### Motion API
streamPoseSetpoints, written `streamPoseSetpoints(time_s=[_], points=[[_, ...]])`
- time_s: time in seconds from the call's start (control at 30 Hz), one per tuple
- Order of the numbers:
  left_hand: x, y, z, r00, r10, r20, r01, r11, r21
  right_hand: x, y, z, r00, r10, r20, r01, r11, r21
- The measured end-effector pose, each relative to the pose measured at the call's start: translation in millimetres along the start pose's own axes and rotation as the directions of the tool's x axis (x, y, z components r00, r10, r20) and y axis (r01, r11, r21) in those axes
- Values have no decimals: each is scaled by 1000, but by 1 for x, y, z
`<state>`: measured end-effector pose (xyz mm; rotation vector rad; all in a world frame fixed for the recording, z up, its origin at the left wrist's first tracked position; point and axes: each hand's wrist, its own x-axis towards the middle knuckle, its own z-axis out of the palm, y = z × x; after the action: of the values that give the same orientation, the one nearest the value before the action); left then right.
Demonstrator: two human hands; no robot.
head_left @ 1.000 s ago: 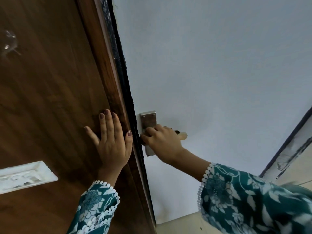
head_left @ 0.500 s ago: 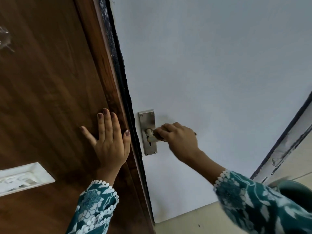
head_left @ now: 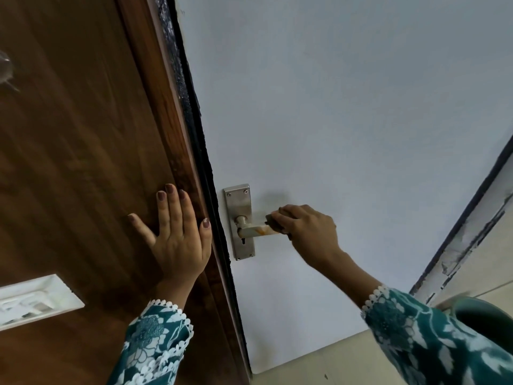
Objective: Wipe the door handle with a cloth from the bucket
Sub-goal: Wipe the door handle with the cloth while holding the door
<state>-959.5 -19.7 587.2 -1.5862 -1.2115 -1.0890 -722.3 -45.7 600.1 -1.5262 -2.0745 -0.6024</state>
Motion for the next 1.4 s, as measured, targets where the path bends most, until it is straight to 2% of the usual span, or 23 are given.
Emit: streamPoseSetpoints(time_s=[0.2,0.27,0.33,0.37,0.43,0.5,0.53,0.6,0.67,0.77,0.8,0.87,0.93,1.0,1.07,1.17,1.2,1.27,1.33,1.4], points=[[-1,-2,-2,1000,1,16,-1,1000,-23,2,-21,8,988,67,-139,-44,985,167],[-1,-2,-2,1000,1,18,0,1000,-24,-7,-7,8,977,161,-139,-129,968,215],[0,-2,-1,1000,2,6,-2,1000,-14,-17,9,12,937,346,-60,-311,897,313],[1,-1,-1,1000,2,-1,-2,1000,-12,-23,15,14,886,463,39,-434,794,425],[1,0,0,1000,-2,-12,2,1000,-15,-35,18,16,734,620,277,-616,435,657],[1,0,1,1000,1,-17,-1,1000,-2,-46,13,17,634,642,431,-640,121,759],[1,0,1,1000,0,-15,0,1000,5,-49,9,16,614,632,473,-620,15,784],[1,-1,2,1000,-1,-15,1,1000,10,-47,5,14,604,624,496,-564,-105,819],[0,-1,2,1000,1,-16,-1,1000,7,-35,8,9,617,641,456,-538,-79,839],[0,0,2,1000,2,-20,-2,1000,12,-22,13,4,692,626,359,-524,94,846],[0,-1,3,1000,4,-21,-4,1000,16,-22,12,4,702,620,352,-522,110,846],[0,0,3,1000,9,-26,-9,1000,26,-27,9,8,670,638,380,-534,58,843],[0,0,3,999,12,-35,-12,1000,23,-33,4,15,613,652,446,-522,-90,848],[1,0,3,999,14,-42,-13,1000,26,-35,2,16,590,643,489,-487,-200,850],[0,-1,2,999,15,-38,-14,1000,26,-31,3,11,605,635,480,-498,-169,851],[0,-1,2,999,13,-39,-12,1000,25,-26,9,3,667,628,401,-534,27,845],[0,-1,2,999,14,-38,-13,1000,27,-26,9,3,669,632,391,-535,45,843],[0,-1,2,999,19,-37,-18,999,27,-30,4,8,640,647,414,-518,-34,855],[0,-1,2,999,20,-36,-19,1000,24,-36,-4,19,577,684,446,-502,-133,855],[0,-1,3,999,20,-39,-19,1000,24,-41,-10,29,501,731,464,-516,-178,838]])
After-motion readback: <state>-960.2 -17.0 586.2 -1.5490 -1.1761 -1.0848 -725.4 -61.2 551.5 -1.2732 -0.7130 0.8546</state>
